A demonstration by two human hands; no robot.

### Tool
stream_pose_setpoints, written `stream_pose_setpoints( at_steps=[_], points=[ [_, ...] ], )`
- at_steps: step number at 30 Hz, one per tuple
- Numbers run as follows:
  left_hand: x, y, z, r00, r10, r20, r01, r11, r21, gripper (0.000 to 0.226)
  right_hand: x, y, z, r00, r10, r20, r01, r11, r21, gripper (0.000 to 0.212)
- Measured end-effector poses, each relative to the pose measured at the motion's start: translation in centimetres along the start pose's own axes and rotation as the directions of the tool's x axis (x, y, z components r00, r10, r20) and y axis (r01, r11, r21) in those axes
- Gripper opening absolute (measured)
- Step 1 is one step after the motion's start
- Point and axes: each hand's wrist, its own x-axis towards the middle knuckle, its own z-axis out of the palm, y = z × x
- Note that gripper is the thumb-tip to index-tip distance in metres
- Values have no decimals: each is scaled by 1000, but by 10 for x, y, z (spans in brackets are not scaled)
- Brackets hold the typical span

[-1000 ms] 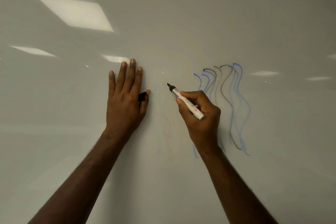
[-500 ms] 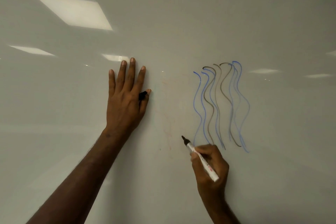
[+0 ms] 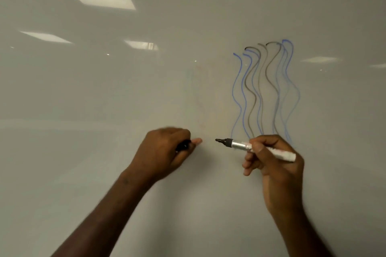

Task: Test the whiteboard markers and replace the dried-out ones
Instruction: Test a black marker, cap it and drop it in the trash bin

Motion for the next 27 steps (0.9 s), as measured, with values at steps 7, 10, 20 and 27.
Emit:
stream_pose_setpoints(
  at_steps=[7, 10, 20, 27],
  points=[
    [-26, 19, 10, 966, -117, 230, 125, 992, -19, 37, -8, -24, 6, 980, -34, 197, 48, 997, -67, 9],
    [-25, 20, 8, 960, -134, 245, 149, 988, -41, 35, -11, -23, 9, 976, -27, 216, 47, 995, -85, 16],
    [-26, 25, 9, 950, -108, 292, 114, 993, -3, 27, -12, -13, 12, 954, 79, 289, -45, 992, -121, 22],
    [-28, 22, 6, 945, 7, 326, -45, 993, 107, 23, -6, -18, 5, 855, 243, 458, -133, 956, -261, 18]
  ],
)
